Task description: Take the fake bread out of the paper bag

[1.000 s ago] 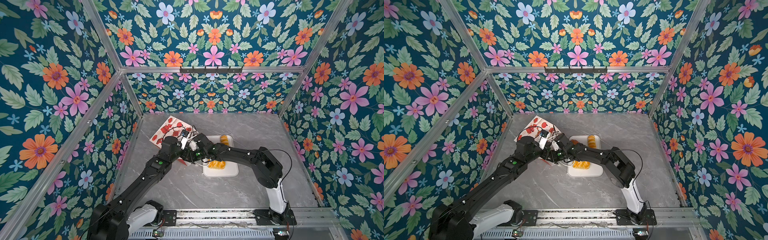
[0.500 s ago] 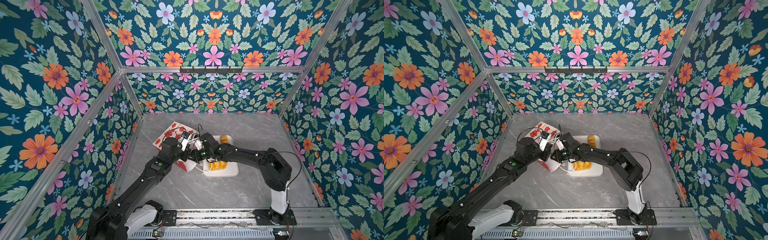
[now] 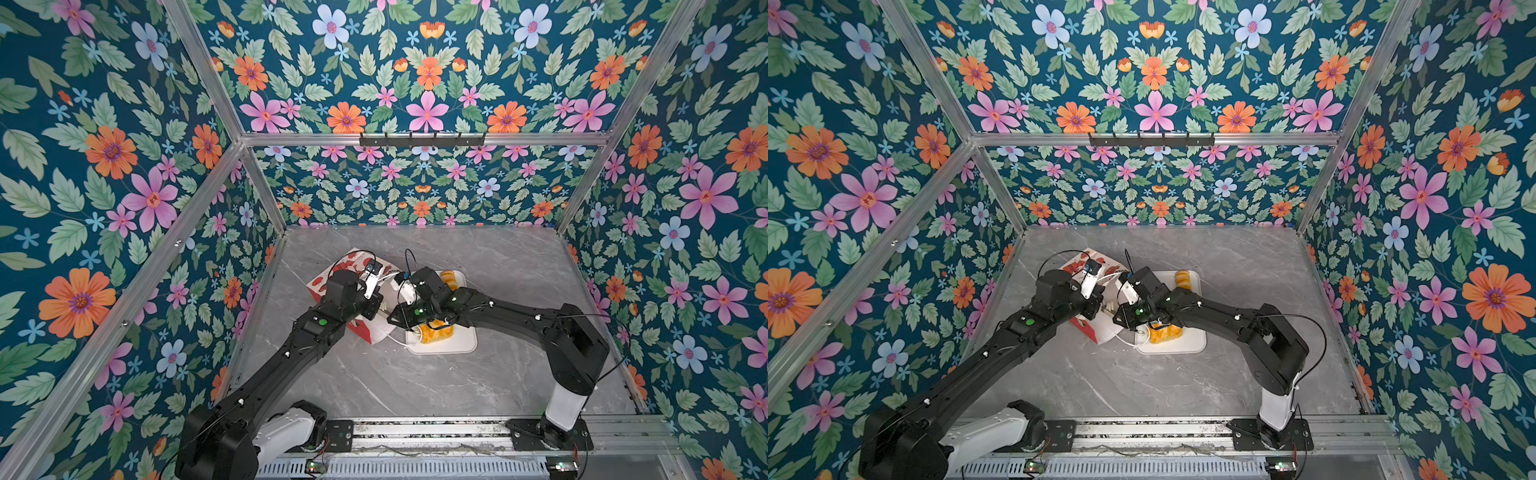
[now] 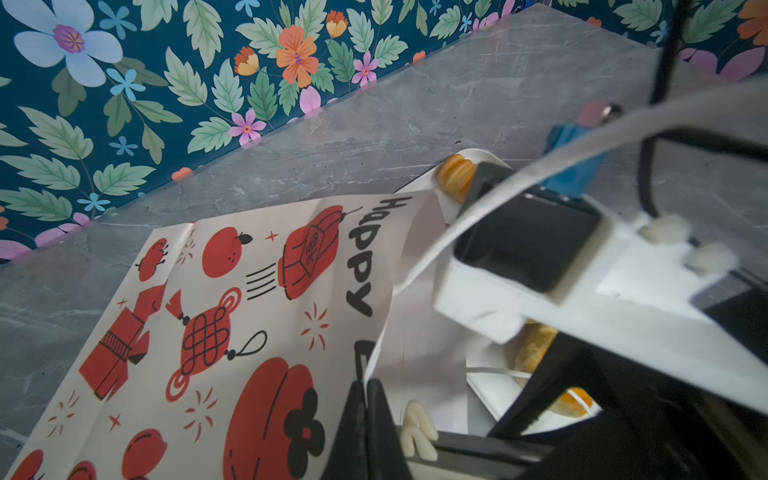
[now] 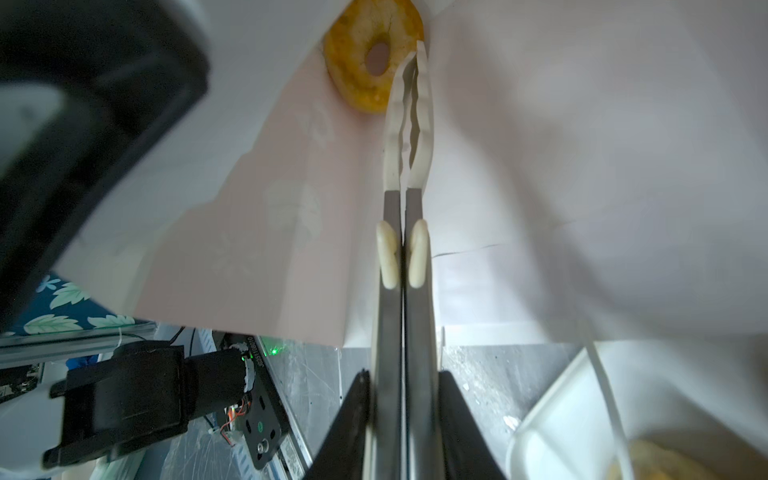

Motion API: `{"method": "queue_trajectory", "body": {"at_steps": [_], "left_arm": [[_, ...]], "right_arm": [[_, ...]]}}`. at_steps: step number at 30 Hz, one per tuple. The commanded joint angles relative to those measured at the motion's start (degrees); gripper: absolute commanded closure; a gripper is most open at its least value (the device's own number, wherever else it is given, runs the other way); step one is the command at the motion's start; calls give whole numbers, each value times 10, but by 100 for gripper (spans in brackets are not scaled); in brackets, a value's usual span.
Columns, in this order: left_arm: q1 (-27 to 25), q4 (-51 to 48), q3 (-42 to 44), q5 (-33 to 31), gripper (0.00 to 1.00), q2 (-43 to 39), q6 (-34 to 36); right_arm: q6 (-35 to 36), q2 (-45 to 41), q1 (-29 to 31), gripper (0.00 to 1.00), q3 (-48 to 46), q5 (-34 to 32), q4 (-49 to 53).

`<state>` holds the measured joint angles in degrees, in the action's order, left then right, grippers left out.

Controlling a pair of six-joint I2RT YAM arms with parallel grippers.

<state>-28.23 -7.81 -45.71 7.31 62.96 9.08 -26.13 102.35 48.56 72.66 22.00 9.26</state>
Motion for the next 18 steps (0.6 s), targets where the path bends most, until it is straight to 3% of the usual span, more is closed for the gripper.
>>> {"method": "queue_trajectory", "body": {"at_steps": [1, 6, 18], "left_arm": [[0, -9, -12, -6, 100, 3, 6], [0, -12, -21, -9, 100, 1, 11], [-1, -156, -120, -98, 100, -18, 147]], "right_arm": [[20, -12, -1, 100, -2, -8, -10], [22, -33, 0, 100, -12, -6, -39], [21, -47, 0, 100, -31, 3, -78]]}}
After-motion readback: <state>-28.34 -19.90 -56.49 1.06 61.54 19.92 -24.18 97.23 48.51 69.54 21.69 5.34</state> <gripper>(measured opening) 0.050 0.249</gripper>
